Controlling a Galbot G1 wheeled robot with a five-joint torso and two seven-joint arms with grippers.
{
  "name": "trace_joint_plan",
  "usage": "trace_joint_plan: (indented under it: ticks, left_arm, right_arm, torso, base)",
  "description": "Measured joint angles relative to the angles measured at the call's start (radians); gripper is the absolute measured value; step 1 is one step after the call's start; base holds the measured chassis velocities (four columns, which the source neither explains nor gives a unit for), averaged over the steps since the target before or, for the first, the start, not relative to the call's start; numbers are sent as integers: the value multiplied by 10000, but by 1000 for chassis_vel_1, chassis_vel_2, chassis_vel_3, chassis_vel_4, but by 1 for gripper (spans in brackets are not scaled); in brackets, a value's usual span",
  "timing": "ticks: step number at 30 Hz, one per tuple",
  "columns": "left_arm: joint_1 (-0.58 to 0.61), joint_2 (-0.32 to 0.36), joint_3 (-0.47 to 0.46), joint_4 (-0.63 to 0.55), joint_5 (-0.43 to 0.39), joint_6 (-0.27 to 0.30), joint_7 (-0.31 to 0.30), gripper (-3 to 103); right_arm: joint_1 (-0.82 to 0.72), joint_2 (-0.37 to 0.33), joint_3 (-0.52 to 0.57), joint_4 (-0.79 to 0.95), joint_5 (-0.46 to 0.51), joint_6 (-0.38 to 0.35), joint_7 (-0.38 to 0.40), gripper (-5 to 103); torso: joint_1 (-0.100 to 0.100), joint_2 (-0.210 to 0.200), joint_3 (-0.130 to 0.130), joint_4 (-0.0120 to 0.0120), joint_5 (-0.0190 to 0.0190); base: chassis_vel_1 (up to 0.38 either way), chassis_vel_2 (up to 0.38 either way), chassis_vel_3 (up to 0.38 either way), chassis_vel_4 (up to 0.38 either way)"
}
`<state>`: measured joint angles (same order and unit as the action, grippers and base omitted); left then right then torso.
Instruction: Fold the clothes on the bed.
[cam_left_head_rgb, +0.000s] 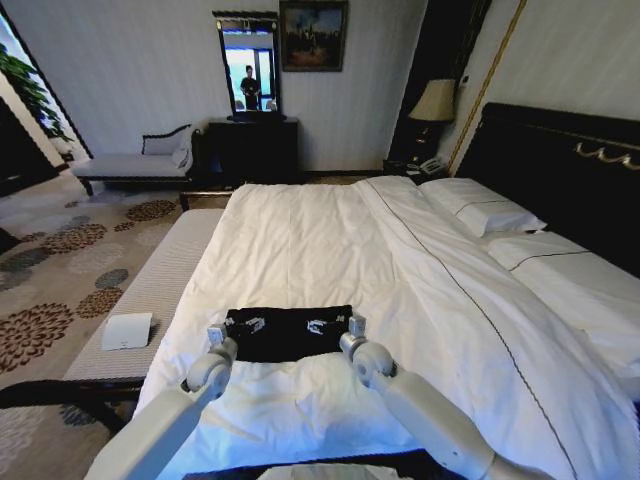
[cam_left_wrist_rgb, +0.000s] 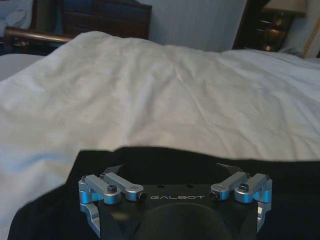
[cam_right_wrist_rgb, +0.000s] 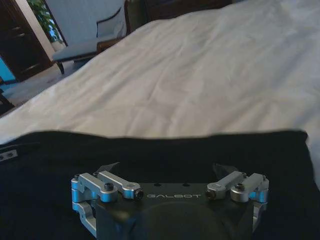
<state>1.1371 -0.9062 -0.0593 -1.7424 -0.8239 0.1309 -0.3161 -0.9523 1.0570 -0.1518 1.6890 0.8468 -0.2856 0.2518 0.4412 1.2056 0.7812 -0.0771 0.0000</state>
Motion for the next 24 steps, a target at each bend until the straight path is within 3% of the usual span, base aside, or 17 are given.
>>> trace_joint_plan:
  ticks: [15,21,24]
  left_arm:
    - [2874,596,-924,-1330,367,-187,161,100]
    - [3010,588,-1191,-1766,404,-308,160,100]
    - [2335,399,-1345,-1838,122,-351,-40,100]
  right_arm:
    - [-2021,-1180,918,1951,793,-599,412,100]
    - [-2085,-1243,1289,2443,571,-565,417,100]
    - [-1514,-1066,1337,2245,149,-340,304,100]
  torso:
    - [-2,2,-1,1,1]
    - [-2,2,-1,0,1]
    - [-1,2,-1,1,0]
  base:
    - [0,0,0,0]
    - [0,0,0,0]
    - [0,0,0,0]
